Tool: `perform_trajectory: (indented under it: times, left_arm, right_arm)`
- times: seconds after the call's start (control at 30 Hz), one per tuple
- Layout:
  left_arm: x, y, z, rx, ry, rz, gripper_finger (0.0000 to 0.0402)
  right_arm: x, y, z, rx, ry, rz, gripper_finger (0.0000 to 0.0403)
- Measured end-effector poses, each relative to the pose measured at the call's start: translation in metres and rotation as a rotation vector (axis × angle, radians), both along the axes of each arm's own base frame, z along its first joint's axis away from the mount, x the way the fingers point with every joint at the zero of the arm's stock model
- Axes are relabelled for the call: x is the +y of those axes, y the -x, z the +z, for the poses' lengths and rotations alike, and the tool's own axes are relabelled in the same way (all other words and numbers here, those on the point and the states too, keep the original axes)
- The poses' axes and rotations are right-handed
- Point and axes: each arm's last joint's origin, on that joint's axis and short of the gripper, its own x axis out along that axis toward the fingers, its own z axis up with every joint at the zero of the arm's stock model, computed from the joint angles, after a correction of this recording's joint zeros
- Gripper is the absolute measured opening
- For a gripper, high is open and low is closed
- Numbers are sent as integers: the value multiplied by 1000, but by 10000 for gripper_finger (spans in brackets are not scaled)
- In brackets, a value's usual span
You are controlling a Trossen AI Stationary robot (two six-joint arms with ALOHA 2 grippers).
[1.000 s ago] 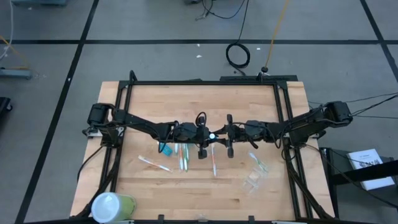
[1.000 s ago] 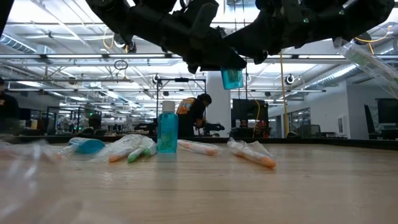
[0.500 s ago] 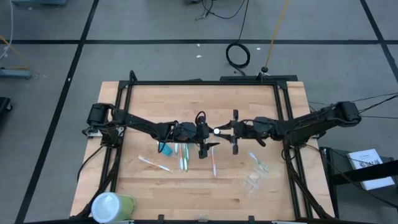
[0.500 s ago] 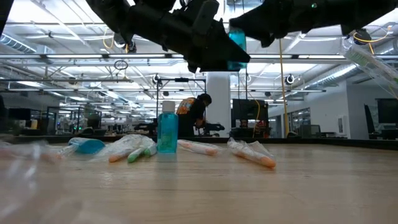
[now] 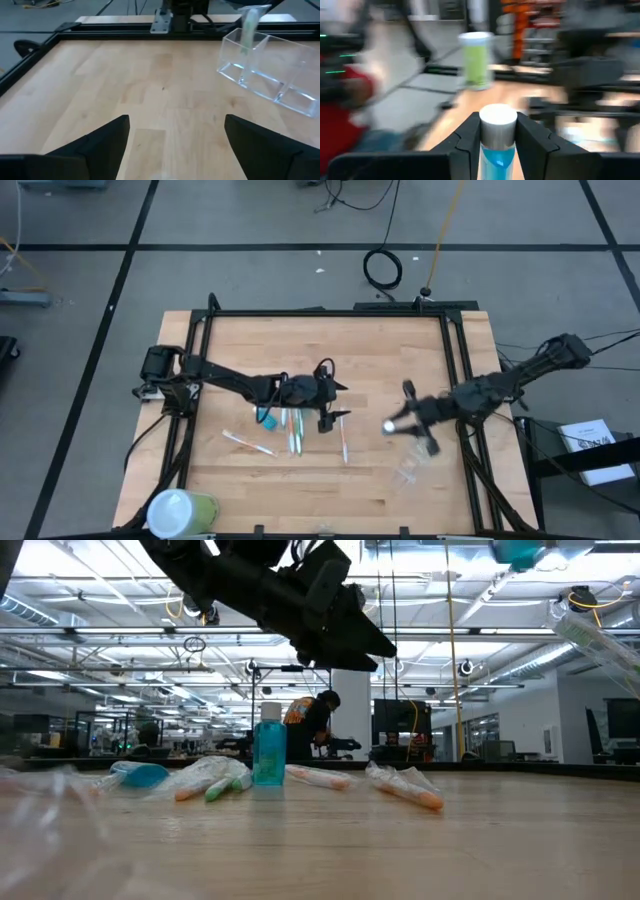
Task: Pick & Place toothbrushing station
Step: Put the blue mouthwash into the middle section of the transparent organizer
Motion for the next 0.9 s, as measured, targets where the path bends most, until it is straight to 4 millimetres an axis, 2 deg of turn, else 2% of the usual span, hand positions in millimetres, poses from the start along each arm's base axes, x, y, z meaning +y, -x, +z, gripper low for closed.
perform_trajectory:
  times: [0.17, 0.4, 0.63, 0.9]
  left_arm:
    - [4, 0, 0, 2, 0, 11, 337]
    - [4, 1, -1, 16, 21, 21, 337]
    - [4, 1, -2, 16, 68, 36, 338]
    - [4, 1, -2, 13, 92, 45, 338]
  right_arm:
    - [30, 22, -5, 72, -37, 180, 85]
    - [52, 45, -40, 137, -10, 119, 85]
    - [54, 64, -77, 74, 4, 13, 85]
    - [42, 77, -117, 5, -35, 4, 85]
